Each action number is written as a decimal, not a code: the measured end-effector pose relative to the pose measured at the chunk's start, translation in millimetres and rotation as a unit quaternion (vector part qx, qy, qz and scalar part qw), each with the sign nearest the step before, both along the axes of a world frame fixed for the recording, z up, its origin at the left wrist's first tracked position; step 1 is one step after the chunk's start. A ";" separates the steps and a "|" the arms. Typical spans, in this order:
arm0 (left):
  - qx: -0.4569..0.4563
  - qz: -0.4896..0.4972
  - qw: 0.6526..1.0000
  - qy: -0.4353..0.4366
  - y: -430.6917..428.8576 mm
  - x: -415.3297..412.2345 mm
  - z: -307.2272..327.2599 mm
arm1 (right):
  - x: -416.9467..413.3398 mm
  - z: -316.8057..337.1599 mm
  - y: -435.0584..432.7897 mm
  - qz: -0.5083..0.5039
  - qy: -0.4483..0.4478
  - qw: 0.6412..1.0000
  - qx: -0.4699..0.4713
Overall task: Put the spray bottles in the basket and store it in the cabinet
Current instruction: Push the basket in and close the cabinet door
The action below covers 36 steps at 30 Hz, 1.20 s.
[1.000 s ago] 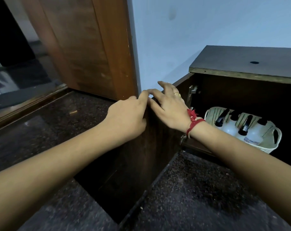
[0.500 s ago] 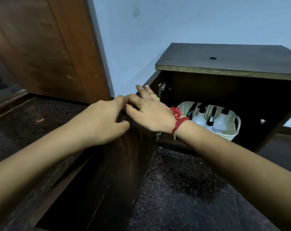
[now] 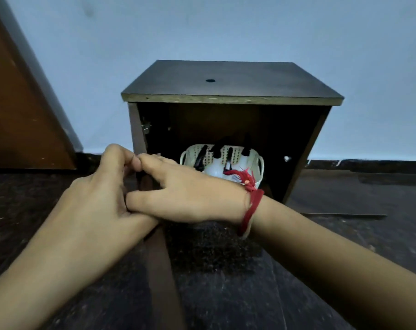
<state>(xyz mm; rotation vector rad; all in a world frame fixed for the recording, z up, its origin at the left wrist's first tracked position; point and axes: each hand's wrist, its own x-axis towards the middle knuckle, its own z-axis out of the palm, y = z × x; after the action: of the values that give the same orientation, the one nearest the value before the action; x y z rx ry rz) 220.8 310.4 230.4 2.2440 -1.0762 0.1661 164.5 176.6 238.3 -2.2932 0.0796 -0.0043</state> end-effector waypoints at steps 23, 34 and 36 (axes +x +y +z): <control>0.046 0.003 0.964 -0.263 -130.3 -72.0 2.9 | -149.6 11.9 -134.5 -0.089 0.071 0.990 -0.078; 0.027 -0.063 0.933 -0.353 -166.9 -57.0 -37.2 | -154.0 -1.6 -175.0 -0.263 0.016 0.941 -0.212; 0.033 -0.082 0.924 -0.373 -178.5 -50.2 -46.6 | -155.7 -12.3 -188.8 -0.345 -0.033 0.914 -0.213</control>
<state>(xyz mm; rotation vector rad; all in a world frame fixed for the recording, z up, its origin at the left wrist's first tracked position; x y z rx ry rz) 170.6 132.0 183.8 2.1679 -1.6636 0.9846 8.9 -12.2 226.1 -2.5654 0.9302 -0.5080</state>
